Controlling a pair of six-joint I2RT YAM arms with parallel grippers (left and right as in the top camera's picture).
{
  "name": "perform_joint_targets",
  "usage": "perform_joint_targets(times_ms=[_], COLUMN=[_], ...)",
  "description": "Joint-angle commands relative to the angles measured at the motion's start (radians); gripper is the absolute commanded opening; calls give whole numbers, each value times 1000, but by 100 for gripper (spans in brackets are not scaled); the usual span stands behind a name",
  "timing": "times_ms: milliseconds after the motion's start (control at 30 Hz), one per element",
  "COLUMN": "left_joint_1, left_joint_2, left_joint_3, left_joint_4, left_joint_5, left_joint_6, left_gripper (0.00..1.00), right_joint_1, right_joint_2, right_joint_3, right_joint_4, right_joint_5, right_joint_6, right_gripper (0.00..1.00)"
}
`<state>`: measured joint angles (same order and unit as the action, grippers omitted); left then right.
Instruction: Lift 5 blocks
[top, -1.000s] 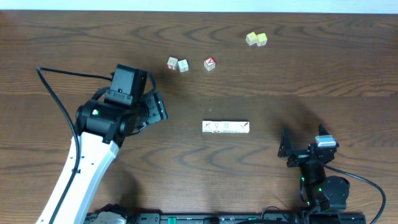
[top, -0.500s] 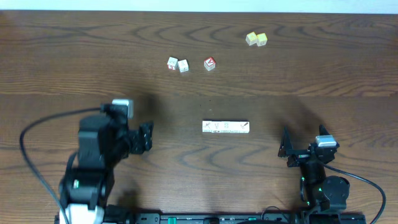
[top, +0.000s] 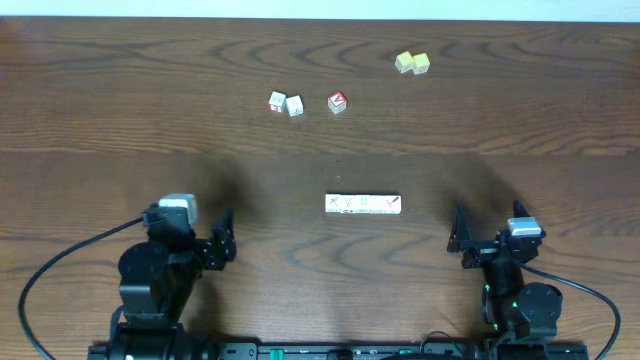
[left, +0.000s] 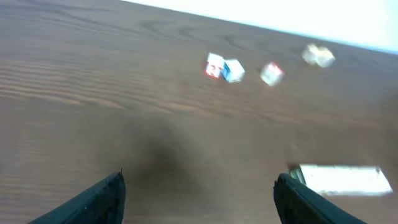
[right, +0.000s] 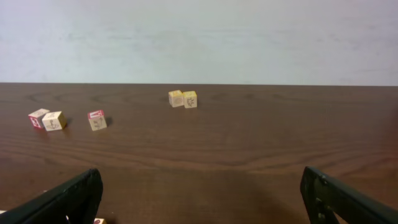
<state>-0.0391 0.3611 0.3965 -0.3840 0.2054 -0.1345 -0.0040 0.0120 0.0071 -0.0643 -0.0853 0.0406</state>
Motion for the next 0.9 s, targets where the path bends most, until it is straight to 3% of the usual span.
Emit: perform_joint_targets(times_ms=[0,300,600,867], left_joint_1=[6,29,90,90], left_joint_2=[-55,-209,-344,-360], left_joint_3=[-53,-296,-393,-393], left_joint_4=[59,309,320,324], left_joint_5=[-103,-101,-102,-102], left_joint_6=[-81,-98,-111,12], left_gripper=[77,77,77,77], right_joint_1=[1,1,1,1], right_joint_2=[-6,-6,-6,-6], right_joint_3=[-2,-2,-2,-2], right_joint_4=[-5,-5,-5,-5], right_joint_5=[6,6,6,6], right_joint_6=[6,6,6,6], right_gripper=[99,99,99,99])
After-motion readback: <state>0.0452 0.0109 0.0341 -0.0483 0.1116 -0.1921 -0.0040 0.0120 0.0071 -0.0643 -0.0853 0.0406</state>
